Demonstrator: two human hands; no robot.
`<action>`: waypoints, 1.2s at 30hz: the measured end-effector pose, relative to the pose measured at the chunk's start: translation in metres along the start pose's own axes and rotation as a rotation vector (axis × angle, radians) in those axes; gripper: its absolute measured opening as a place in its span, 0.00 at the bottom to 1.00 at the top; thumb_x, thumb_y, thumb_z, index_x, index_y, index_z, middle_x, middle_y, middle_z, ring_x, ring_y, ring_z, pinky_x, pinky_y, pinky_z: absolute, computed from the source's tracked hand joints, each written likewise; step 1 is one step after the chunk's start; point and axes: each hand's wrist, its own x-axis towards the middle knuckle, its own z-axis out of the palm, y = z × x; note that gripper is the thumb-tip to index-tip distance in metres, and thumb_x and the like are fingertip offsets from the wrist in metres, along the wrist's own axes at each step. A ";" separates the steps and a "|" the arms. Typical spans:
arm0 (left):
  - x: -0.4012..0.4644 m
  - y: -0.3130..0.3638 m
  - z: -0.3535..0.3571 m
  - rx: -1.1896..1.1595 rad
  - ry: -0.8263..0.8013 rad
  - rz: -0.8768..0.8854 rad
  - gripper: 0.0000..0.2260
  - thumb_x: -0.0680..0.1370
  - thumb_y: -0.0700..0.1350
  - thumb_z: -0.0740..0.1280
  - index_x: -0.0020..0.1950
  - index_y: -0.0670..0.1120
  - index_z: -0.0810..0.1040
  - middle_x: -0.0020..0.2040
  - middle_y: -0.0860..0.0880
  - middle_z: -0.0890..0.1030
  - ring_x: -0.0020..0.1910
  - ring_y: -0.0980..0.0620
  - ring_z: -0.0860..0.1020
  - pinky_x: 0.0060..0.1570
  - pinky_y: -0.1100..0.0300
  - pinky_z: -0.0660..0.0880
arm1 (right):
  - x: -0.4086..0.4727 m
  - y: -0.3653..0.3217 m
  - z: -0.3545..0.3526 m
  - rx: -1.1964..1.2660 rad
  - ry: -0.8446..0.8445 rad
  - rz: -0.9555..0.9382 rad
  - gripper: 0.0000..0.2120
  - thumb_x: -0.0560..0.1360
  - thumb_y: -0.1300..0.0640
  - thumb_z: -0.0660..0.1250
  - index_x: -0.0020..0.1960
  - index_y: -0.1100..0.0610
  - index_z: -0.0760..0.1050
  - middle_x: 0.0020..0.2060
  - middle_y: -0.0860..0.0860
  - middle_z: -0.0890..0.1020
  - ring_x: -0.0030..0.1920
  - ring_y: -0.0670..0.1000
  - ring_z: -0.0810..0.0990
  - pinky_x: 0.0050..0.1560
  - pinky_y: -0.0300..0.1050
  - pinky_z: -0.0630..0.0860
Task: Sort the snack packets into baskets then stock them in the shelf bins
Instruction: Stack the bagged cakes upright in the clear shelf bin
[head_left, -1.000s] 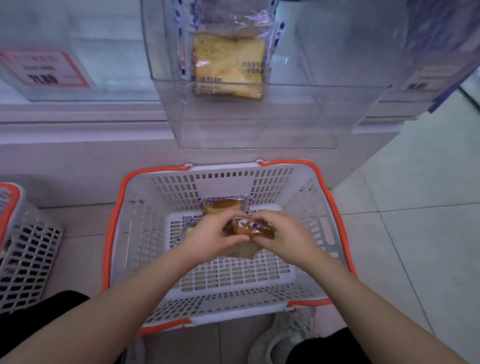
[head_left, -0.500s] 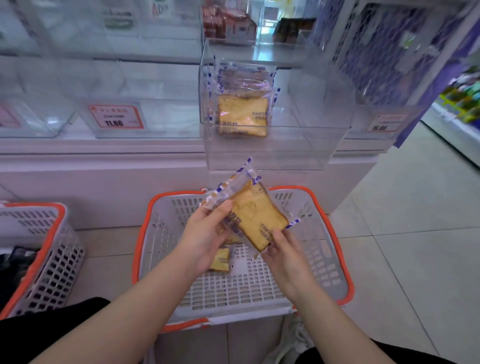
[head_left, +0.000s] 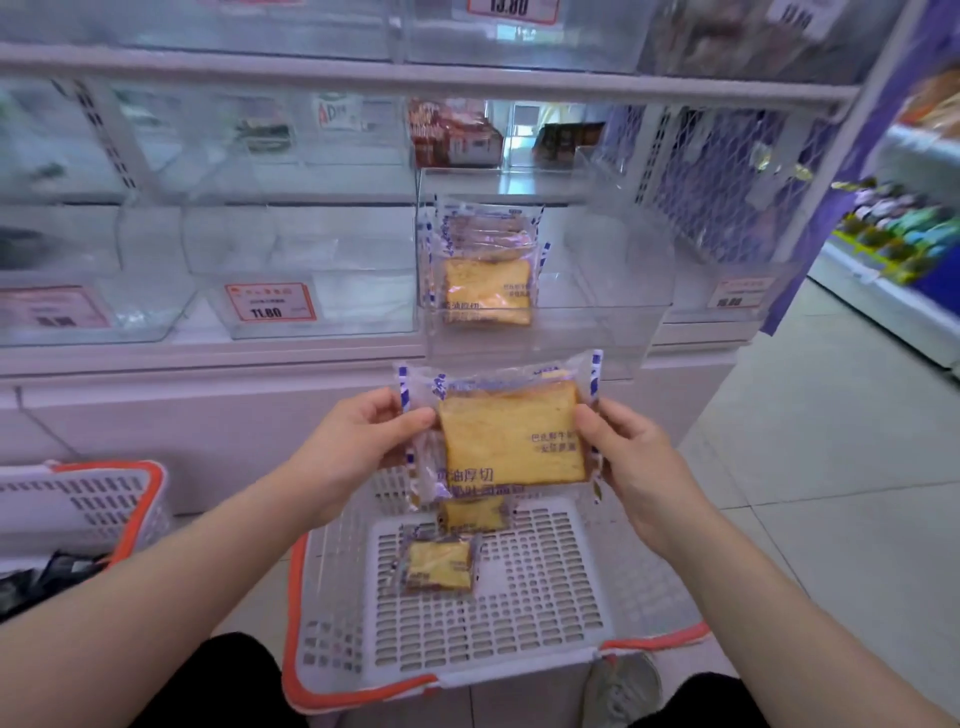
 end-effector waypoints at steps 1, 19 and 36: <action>0.000 0.002 0.001 -0.028 0.006 0.007 0.05 0.76 0.38 0.65 0.45 0.46 0.79 0.38 0.50 0.83 0.33 0.56 0.79 0.37 0.64 0.78 | 0.000 -0.004 0.002 -0.011 0.020 -0.017 0.08 0.76 0.58 0.63 0.44 0.53 0.82 0.35 0.46 0.84 0.36 0.41 0.80 0.36 0.33 0.77; 0.029 0.043 0.024 -0.318 0.366 0.268 0.16 0.78 0.45 0.63 0.34 0.55 0.82 0.28 0.55 0.80 0.26 0.59 0.77 0.25 0.66 0.73 | 0.030 -0.035 0.035 0.155 0.304 -0.076 0.15 0.80 0.57 0.58 0.39 0.54 0.79 0.27 0.45 0.81 0.25 0.41 0.76 0.25 0.33 0.71; 0.094 0.094 -0.002 0.014 0.269 0.322 0.17 0.76 0.47 0.67 0.63 0.55 0.70 0.57 0.54 0.75 0.59 0.55 0.73 0.59 0.59 0.68 | 0.101 -0.118 0.010 -0.350 0.197 -0.330 0.11 0.68 0.65 0.72 0.43 0.51 0.77 0.35 0.44 0.83 0.36 0.40 0.80 0.37 0.32 0.76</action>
